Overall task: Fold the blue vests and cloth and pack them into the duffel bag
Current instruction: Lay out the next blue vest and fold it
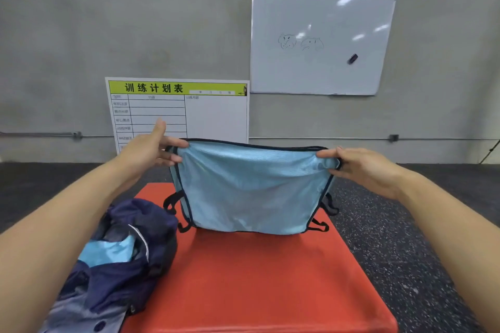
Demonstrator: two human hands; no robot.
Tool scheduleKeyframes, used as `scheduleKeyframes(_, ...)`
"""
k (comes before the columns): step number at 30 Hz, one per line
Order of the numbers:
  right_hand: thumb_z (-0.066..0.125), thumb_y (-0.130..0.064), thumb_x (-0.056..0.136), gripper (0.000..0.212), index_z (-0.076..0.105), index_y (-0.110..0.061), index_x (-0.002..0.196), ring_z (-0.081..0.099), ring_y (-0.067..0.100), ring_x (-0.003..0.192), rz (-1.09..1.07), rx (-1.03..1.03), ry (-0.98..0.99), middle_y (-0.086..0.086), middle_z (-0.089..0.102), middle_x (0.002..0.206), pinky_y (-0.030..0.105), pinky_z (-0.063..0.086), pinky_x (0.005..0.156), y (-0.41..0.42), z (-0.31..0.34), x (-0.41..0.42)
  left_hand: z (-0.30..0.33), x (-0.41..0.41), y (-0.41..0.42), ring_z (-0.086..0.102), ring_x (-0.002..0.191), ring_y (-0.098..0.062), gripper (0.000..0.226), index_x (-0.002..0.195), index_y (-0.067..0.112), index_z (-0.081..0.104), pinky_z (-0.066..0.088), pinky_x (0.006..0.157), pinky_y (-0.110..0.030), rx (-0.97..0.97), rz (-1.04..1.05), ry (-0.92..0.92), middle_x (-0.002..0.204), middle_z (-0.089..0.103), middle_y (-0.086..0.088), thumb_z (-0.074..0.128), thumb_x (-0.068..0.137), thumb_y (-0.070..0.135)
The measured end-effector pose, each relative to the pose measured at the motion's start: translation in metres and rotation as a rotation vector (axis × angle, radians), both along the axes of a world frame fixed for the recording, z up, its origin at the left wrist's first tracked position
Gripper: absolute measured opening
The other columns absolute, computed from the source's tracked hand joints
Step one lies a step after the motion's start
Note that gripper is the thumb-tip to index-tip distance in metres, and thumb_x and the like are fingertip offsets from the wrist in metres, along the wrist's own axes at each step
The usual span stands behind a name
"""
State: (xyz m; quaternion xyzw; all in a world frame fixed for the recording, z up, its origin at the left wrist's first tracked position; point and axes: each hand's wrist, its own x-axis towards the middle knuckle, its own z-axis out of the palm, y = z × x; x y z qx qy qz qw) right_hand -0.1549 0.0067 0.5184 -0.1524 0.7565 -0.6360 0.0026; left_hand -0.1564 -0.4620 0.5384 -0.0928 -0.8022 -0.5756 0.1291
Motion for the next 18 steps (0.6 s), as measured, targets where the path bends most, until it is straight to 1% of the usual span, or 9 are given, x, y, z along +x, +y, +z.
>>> scheduleKeyframes(3,0.042,-0.024,0.108,0.039,0.068,-0.003,0.130,0.057,0.030,0.133,0.102,0.067,-0.136,0.011,0.064,0.139,0.047,0.041,0.116,0.009,-0.013,0.028,-0.017,0.025,-0.001,0.067,0.089,-0.033,0.078,0.100,0.009,0.079,0.055,0.093,-0.041,0.012,-0.005,-0.062,0.087,0.073,-0.026,0.021,0.104,0.061)
scheduleKeyframes(6,0.043,-0.027,0.108,0.042,0.067,-0.002,0.130,0.056,0.031,0.133,0.159,0.084,-0.238,0.015,0.062,0.140,0.049,0.042,0.115,0.014,-0.030,0.045,-0.037,0.041,-0.004,0.067,0.085,-0.031,0.080,0.098,0.010,0.080,0.056,0.080,-0.034,-0.026,-0.019,-0.156,0.083,0.071,-0.027,0.021,0.103,0.062)
scheduleKeyframes(9,0.042,-0.029,0.107,0.045,0.067,0.000,0.130,0.059,0.032,0.131,0.181,0.099,-0.316,0.014,0.062,0.140,0.051,0.043,0.114,0.015,-0.050,0.051,-0.061,0.047,-0.013,0.070,0.090,-0.033,0.083,0.097,0.013,0.082,0.056,0.090,-0.040,-0.070,-0.082,-0.256,0.087,0.074,-0.024,0.025,0.096,0.073)
scheduleKeyframes(11,0.042,-0.031,0.107,0.045,0.067,-0.002,0.131,0.060,0.033,0.129,0.203,0.121,-0.358,0.014,0.063,0.139,0.051,0.043,0.114,0.015,-0.062,0.048,-0.076,0.044,-0.015,0.071,0.093,-0.032,0.090,0.098,0.015,0.082,0.057,0.091,-0.040,-0.117,-0.118,-0.327,0.090,0.076,-0.021,0.030,0.084,0.087)
scheduleKeyframes(12,0.042,-0.031,0.107,0.045,0.067,-0.003,0.131,0.060,0.033,0.129,0.210,0.129,-0.375,0.014,0.063,0.139,0.050,0.043,0.114,0.015,-0.068,0.045,-0.082,0.042,-0.014,0.071,0.090,-0.031,0.090,0.098,0.015,0.082,0.057,0.090,-0.039,-0.129,-0.119,-0.354,0.088,0.076,-0.019,0.031,0.083,0.088)
scheduleKeyframes(14,0.043,-0.032,0.107,0.043,0.068,-0.005,0.131,0.060,0.032,0.129,0.206,0.142,-0.392,0.012,0.064,0.138,0.050,0.045,0.112,0.013,-0.079,0.036,-0.093,0.033,-0.012,0.068,0.079,-0.025,0.083,0.097,0.015,0.082,0.055,0.080,-0.035,-0.143,-0.091,-0.387,0.078,0.075,-0.010,0.026,0.094,0.076)
scheduleKeyframes(16,0.043,-0.030,0.107,0.040,0.068,-0.009,0.131,0.061,0.030,0.127,0.182,0.165,-0.389,0.008,0.066,0.137,0.047,0.047,0.111,0.010,-0.088,0.024,-0.103,0.021,-0.009,0.059,0.069,-0.018,0.077,0.094,0.018,0.083,0.045,0.067,-0.029,-0.177,-0.044,-0.380,0.067,0.071,0.000,0.023,0.101,0.065)
scheduleKeyframes(17,0.044,-0.029,0.108,0.038,0.069,-0.012,0.131,0.062,0.027,0.126,0.161,0.193,-0.375,0.006,0.067,0.135,0.046,0.047,0.111,0.008,-0.093,0.016,-0.109,0.012,-0.009,0.055,0.068,-0.017,0.075,0.092,0.022,0.083,0.039,0.064,-0.029,-0.208,-0.015,-0.365,0.065,0.067,0.000,0.022,0.102,0.063)
scheduleKeyframes(18,0.045,-0.027,0.108,0.035,0.070,-0.016,0.130,0.063,0.024,0.125,0.135,0.224,-0.357,0.002,0.069,0.133,0.044,0.046,0.111,0.007,-0.098,0.007,-0.114,0.003,-0.007,0.052,0.070,-0.018,0.073,0.091,0.026,0.084,0.036,0.066,-0.030,-0.240,0.010,-0.348,0.068,0.063,-0.002,0.021,0.103,0.062)
